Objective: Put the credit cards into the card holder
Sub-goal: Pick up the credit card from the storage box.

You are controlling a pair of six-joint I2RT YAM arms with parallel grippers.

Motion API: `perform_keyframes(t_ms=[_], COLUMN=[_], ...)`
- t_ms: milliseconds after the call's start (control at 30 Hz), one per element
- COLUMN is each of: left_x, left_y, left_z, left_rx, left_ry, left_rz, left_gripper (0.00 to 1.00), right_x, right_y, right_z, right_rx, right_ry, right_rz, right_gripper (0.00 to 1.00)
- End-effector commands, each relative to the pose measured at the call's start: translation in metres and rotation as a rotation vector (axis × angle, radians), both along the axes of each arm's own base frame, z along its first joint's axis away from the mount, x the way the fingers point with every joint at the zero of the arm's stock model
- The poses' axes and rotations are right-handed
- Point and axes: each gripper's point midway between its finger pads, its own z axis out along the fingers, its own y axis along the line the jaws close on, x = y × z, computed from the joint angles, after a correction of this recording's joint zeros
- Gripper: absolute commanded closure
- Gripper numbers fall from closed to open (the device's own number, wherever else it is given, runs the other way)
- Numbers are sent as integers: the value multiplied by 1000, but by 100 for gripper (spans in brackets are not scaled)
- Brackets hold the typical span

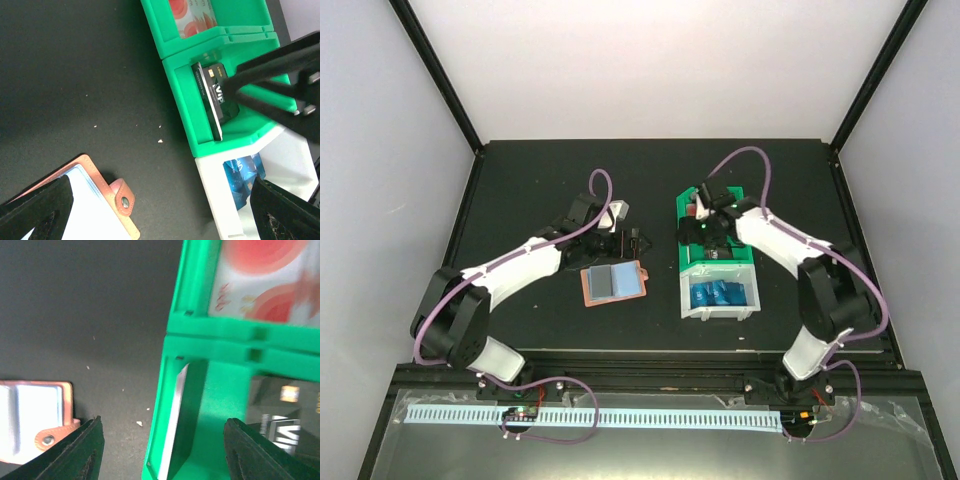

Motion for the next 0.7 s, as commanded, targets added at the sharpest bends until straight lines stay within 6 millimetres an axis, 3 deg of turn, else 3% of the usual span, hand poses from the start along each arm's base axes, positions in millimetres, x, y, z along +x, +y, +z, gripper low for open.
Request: perform_keyframes(t_ms=[0,133,233,367,667], left_x=[2,-1,-3,-4,-9], left_y=[-3,2,6,9,13], left_z=[4,-7,-12,-18,-27], left_rx=[-35,-11,0,19,36], left_ry=[-2,24,36,50,67], left_rz=[-5,20,34,43,51], left_gripper=[2,1,2,2,1], right_x=[-8,-7,-9,-13,-17], right_y=[9,4,14,28,30], right_z=[-28,-47,-55,-50,-42], right_rx=[-85,-152,-122,-48,-14], right_ry=[66,98,127,139,139], right_rz=[-11,-96,-81,-52,-63], right_gripper=[33,35,38,44,55])
